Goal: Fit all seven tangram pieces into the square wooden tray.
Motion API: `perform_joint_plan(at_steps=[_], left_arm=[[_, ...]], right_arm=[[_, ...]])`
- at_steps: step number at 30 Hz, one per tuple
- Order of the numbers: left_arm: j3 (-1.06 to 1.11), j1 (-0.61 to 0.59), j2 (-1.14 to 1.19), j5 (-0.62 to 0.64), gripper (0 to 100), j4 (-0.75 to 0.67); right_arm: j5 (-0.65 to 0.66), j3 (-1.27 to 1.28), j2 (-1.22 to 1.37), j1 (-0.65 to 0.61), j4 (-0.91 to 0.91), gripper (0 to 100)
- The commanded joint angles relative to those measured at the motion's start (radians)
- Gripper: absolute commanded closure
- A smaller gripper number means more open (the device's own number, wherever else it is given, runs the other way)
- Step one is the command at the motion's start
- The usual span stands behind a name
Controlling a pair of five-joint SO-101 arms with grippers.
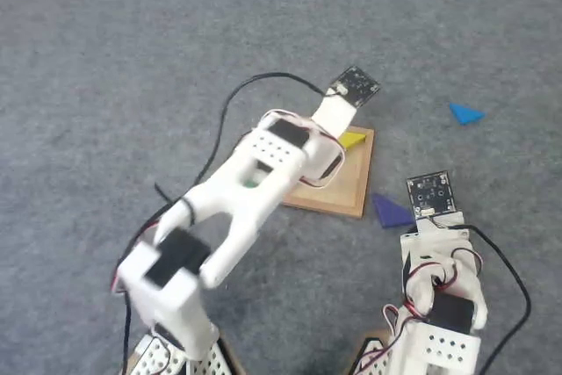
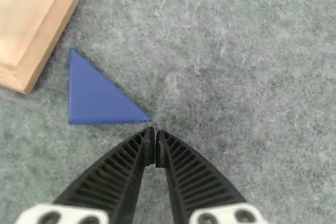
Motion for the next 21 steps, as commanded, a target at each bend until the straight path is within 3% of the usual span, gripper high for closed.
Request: perform_joint_plan(at_steps=[1, 10, 15, 21], left_arm=[[-0.248, 0.005, 0.169, 0.012, 98, 0.044], [-0.624, 0.009, 0.440, 0.012, 98, 0.235], [-0.691, 0.009, 0.493, 0.011, 91, 0.292], [-0.694, 0.078, 0.488, 0.009, 91, 0.322]], right_arm=[[0.012, 0.017, -0.015, -0.007, 0.005, 99.1], [0.012, 0.017, -0.015, -0.007, 0.004, 99.1], [0.012, 0.017, -0.015, -0.007, 0.004, 99.1], [0.012, 0.017, -0.015, -0.007, 0.002, 99.1]])
